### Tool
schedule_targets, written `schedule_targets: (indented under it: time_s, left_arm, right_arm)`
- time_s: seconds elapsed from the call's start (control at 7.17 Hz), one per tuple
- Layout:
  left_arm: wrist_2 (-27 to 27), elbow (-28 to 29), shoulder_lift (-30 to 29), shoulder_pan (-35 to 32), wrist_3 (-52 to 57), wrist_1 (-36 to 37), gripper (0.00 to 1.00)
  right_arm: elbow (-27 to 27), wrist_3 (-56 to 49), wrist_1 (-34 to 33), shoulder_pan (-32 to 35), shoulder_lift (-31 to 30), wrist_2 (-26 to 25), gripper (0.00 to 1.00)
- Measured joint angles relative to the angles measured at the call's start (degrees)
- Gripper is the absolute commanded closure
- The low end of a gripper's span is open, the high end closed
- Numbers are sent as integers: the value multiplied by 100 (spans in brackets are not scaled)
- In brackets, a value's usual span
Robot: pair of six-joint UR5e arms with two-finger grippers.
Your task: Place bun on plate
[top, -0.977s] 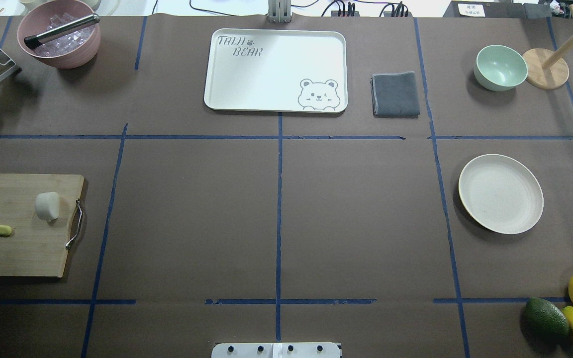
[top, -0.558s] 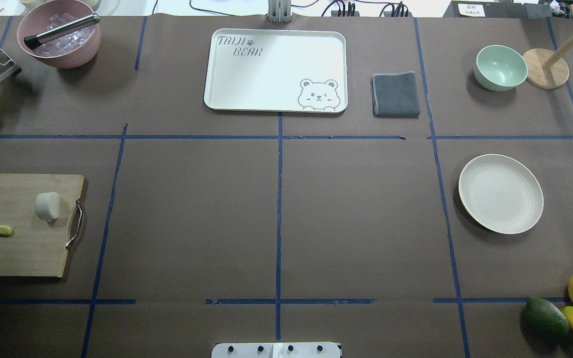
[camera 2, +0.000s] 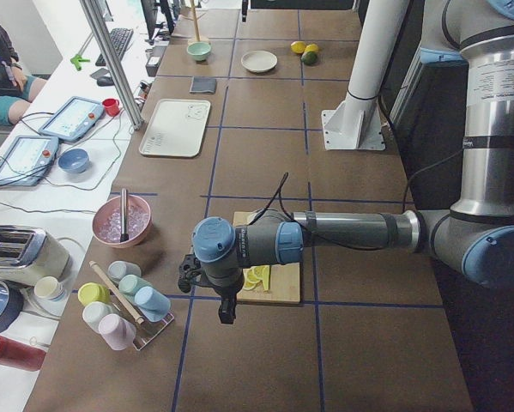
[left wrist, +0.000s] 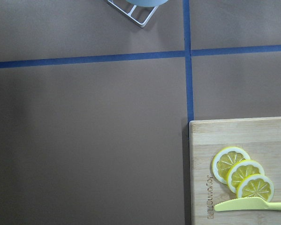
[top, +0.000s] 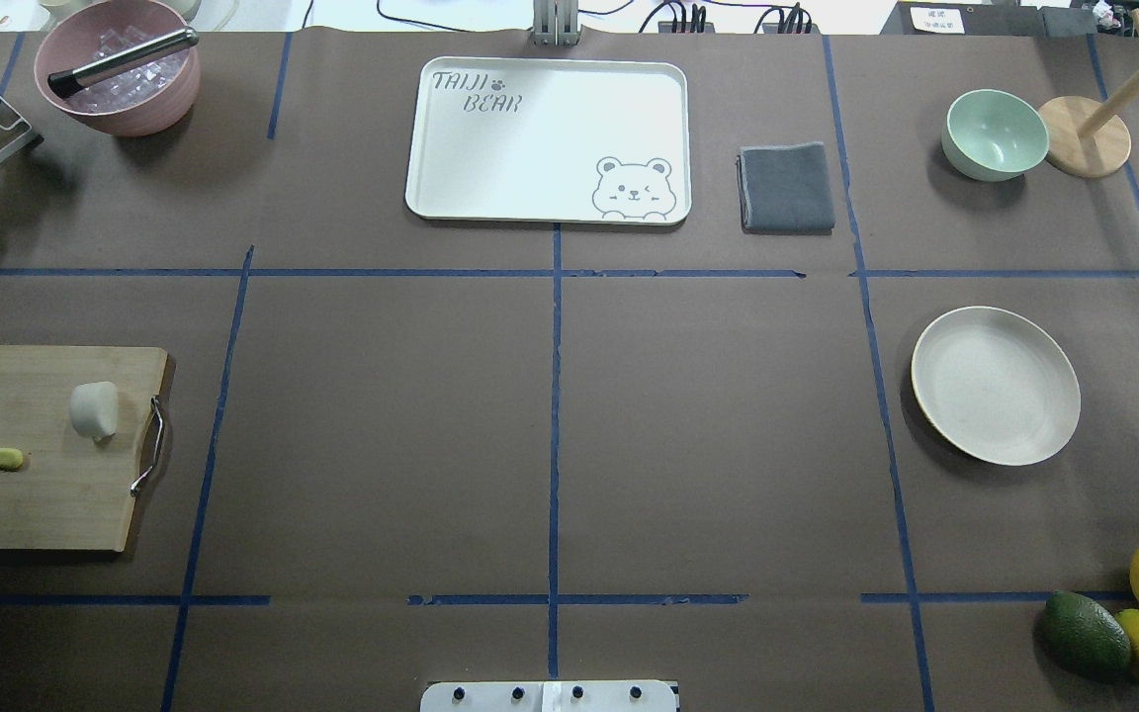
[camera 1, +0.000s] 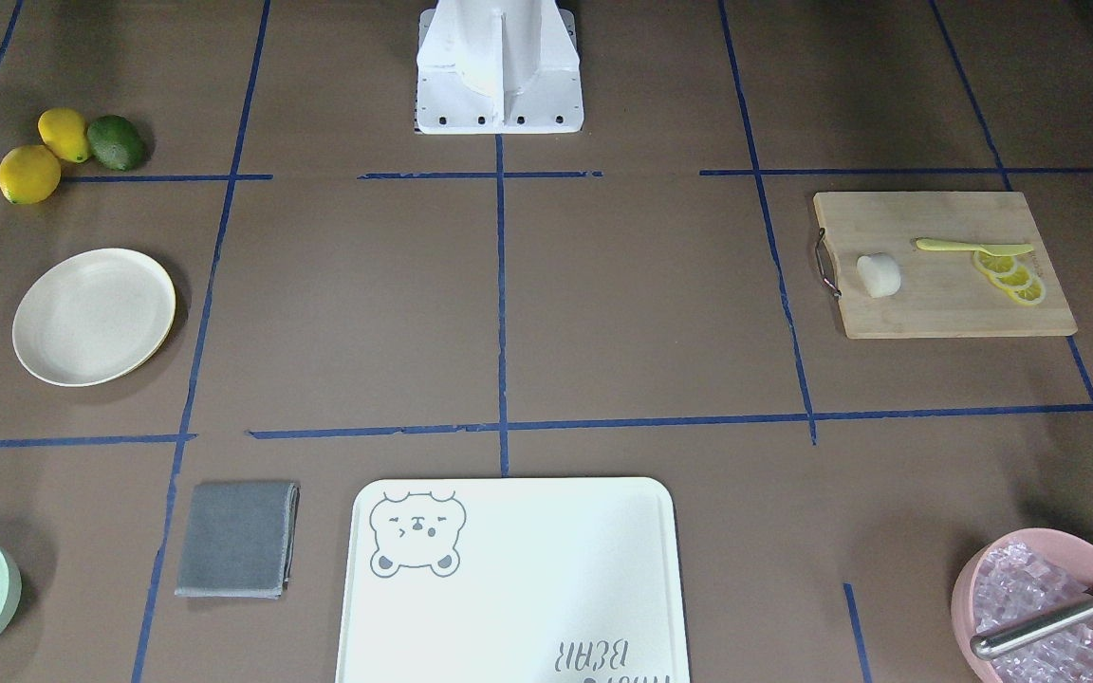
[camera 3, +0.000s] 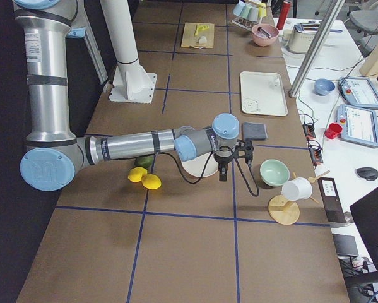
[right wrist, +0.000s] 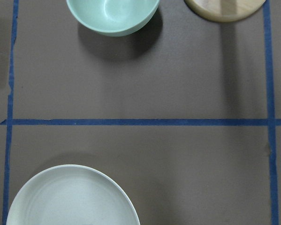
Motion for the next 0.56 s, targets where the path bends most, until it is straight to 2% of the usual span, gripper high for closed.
schedule_targets:
  time_s: [0.28, 0.56]
  left_arm:
    - [-1, -9, -2, -1, -6, 0, 0]
    - [-1, -16, -8, 1, -8, 0, 0]
  right_arm:
    - [-333, 291, 755, -347, -244, -49, 1]
    - [-623, 1061, 1580, -729, -286, -208, 1]
